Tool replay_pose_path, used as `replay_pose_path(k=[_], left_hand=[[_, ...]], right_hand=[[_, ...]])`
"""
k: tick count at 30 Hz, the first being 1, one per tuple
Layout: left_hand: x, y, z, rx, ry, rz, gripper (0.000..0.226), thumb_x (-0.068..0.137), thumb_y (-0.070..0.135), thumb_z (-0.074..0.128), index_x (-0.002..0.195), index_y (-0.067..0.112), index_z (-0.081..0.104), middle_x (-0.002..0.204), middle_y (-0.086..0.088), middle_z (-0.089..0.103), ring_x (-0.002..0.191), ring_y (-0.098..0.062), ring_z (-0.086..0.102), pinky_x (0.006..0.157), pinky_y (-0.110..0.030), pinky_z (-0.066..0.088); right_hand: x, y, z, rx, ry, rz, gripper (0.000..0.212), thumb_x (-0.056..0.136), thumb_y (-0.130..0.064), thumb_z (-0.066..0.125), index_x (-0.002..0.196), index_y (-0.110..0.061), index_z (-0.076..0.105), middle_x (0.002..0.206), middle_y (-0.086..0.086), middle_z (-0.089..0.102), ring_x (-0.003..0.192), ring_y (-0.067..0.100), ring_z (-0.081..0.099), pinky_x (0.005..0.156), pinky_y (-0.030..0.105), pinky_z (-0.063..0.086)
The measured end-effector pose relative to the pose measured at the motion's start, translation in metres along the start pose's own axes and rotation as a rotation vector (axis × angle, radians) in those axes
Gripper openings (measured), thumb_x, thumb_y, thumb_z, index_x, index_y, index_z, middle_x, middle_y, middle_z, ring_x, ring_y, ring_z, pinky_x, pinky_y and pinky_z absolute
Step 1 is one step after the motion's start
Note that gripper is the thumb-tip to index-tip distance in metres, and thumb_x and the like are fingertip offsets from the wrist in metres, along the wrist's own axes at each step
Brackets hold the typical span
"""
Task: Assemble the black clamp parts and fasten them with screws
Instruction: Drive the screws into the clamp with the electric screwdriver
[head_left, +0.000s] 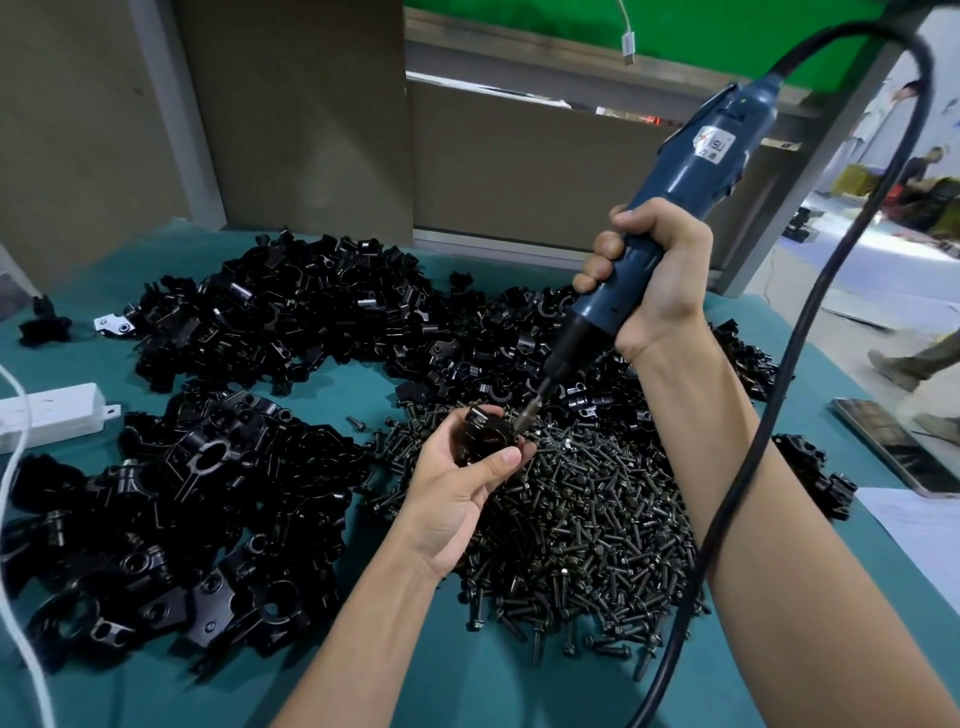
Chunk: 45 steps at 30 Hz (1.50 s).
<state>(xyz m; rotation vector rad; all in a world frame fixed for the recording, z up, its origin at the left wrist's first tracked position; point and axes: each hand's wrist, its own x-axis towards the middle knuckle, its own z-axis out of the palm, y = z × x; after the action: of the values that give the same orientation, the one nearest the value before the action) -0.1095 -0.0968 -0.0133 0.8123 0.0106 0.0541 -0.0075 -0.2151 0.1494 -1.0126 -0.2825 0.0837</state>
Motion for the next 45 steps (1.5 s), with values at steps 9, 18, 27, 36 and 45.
replay_pose_path(k=[9,18,27,36,45], left_hand=[[-0.0012,-0.0002,0.0011,-0.028,-0.015,-0.015,0.047,0.068,-0.005,0.070,0.112,0.008,0.059,0.101,-0.010,0.077,0.094,-0.025,0.074,0.080,-0.022,0.057],[-0.0010,0.0021,0.0015,-0.025,0.016,-0.009,0.047,0.069,-0.005,0.069,0.112,0.009,0.059,0.104,-0.011,0.076,0.093,-0.024,0.075,0.079,-0.021,0.057],[-0.0015,0.0011,0.0023,-0.051,0.018,-0.003,0.046,0.069,-0.005,0.069,0.112,0.008,0.058,0.103,-0.012,0.076,0.092,-0.023,0.075,0.079,-0.021,0.057],[-0.0019,0.0022,0.0036,-0.066,0.025,0.003,0.046,0.070,-0.005,0.068,0.113,0.008,0.058,0.103,-0.011,0.076,0.092,-0.023,0.075,0.079,-0.020,0.056],[-0.0023,0.0022,0.0035,-0.118,0.026,0.014,0.043,0.069,-0.007,0.067,0.109,0.007,0.059,0.100,-0.011,0.075,0.092,-0.024,0.075,0.079,-0.022,0.057]], right_hand=[[-0.0033,-0.0039,0.0007,-0.012,-0.023,-0.001,0.008,0.066,-0.012,0.054,0.066,-0.016,0.047,0.052,-0.002,0.043,0.041,0.013,0.038,0.046,0.022,0.038],[-0.0008,0.0019,0.0000,-0.002,-0.010,-0.009,0.008,0.069,-0.012,0.053,0.067,-0.016,0.047,0.052,-0.002,0.044,0.042,0.013,0.039,0.046,0.022,0.038],[0.0001,0.0024,0.0013,-0.006,0.002,-0.001,0.008,0.066,-0.012,0.055,0.066,-0.016,0.048,0.052,-0.002,0.044,0.042,0.014,0.038,0.046,0.021,0.038],[0.0008,0.0038,0.0032,-0.012,-0.008,0.000,0.008,0.066,-0.012,0.054,0.065,-0.016,0.047,0.052,-0.002,0.043,0.042,0.014,0.038,0.046,0.022,0.038],[0.0006,0.0057,0.0028,0.008,-0.011,0.002,0.010,0.072,-0.010,0.052,0.065,-0.016,0.047,0.052,-0.002,0.043,0.042,0.014,0.038,0.046,0.022,0.038]])
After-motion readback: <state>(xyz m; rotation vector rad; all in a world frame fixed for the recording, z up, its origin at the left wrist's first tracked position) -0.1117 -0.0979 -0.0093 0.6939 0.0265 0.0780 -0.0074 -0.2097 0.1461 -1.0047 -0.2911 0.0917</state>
